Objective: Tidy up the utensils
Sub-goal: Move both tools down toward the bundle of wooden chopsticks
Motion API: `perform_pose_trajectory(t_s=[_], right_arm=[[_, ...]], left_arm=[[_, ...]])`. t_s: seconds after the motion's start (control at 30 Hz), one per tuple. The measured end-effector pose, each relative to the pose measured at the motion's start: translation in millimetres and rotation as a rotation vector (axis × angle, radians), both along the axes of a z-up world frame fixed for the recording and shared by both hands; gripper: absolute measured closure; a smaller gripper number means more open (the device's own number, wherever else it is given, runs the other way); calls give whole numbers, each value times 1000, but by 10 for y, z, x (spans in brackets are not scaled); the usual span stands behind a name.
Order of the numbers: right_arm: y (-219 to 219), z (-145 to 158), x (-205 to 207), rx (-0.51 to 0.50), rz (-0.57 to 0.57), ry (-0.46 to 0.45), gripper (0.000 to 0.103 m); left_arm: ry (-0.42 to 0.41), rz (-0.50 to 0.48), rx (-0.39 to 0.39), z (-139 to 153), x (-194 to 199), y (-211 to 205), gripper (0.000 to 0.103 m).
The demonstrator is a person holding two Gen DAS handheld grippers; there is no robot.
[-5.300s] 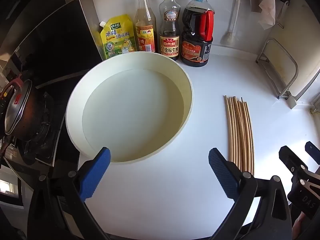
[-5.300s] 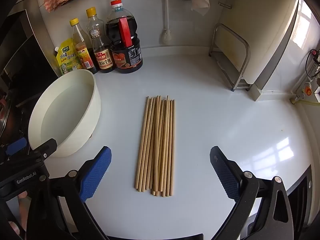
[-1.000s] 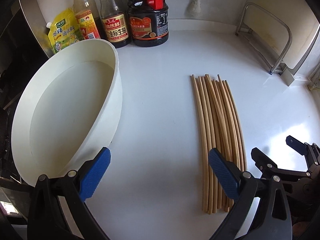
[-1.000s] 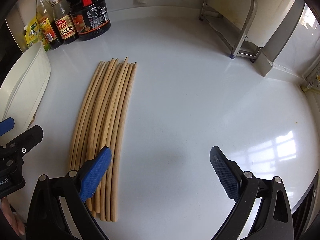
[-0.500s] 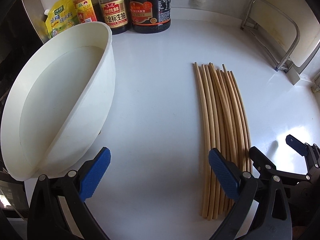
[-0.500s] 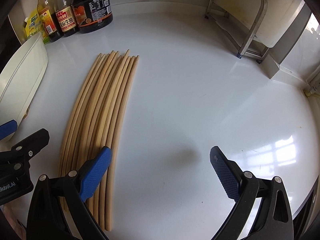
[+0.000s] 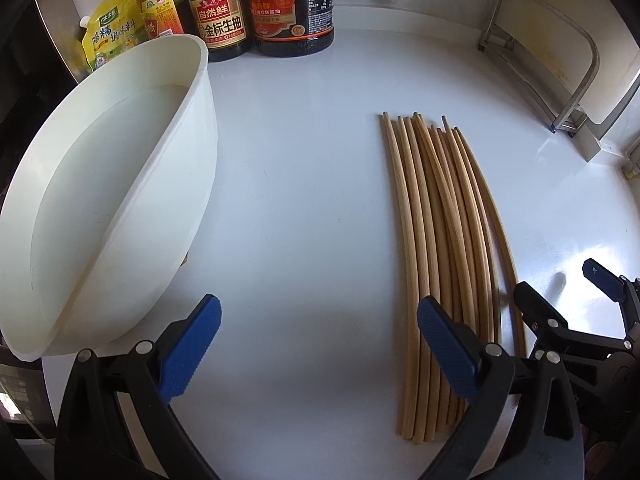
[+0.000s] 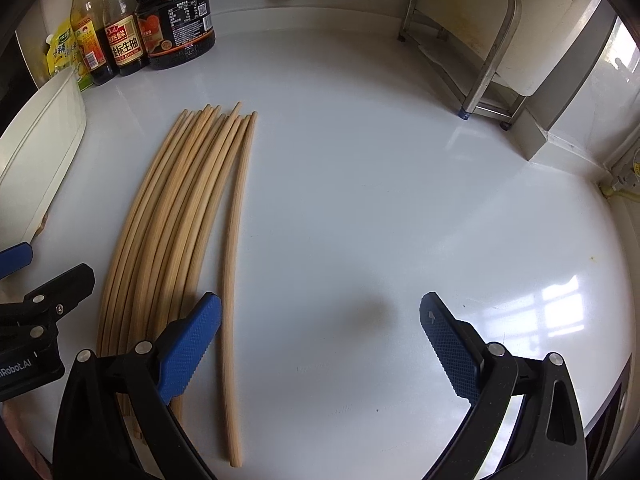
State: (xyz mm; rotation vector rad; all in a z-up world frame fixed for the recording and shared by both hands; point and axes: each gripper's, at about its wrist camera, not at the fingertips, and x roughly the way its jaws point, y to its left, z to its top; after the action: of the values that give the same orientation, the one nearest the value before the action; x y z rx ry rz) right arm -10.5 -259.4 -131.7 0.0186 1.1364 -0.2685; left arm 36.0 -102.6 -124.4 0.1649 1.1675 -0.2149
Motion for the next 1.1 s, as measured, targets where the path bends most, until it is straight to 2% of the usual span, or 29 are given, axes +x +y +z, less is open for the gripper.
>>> perform_pose_trajectory(t_s=[0.5, 0.67, 0.9, 0.97, 1.1], right_arm=[[-151, -19, -74, -20, -1, -5, 9], [-139, -33, -65, -30, 5, -12, 9], [-90, -41, -35, -63, 33, -38, 10], [-75, -38, -18, -70, 50, -44, 14], [0, -25, 15, -67, 102, -66, 35]], left_arm=[[-1, -12, 26, -109, 42, -102, 6], [9, -2, 57, -155, 44, -114, 6], [15, 8, 41, -159, 62, -103, 6], [7, 0, 45, -149, 55, -122, 7], [10, -23, -13, -132, 82, -140, 23]])
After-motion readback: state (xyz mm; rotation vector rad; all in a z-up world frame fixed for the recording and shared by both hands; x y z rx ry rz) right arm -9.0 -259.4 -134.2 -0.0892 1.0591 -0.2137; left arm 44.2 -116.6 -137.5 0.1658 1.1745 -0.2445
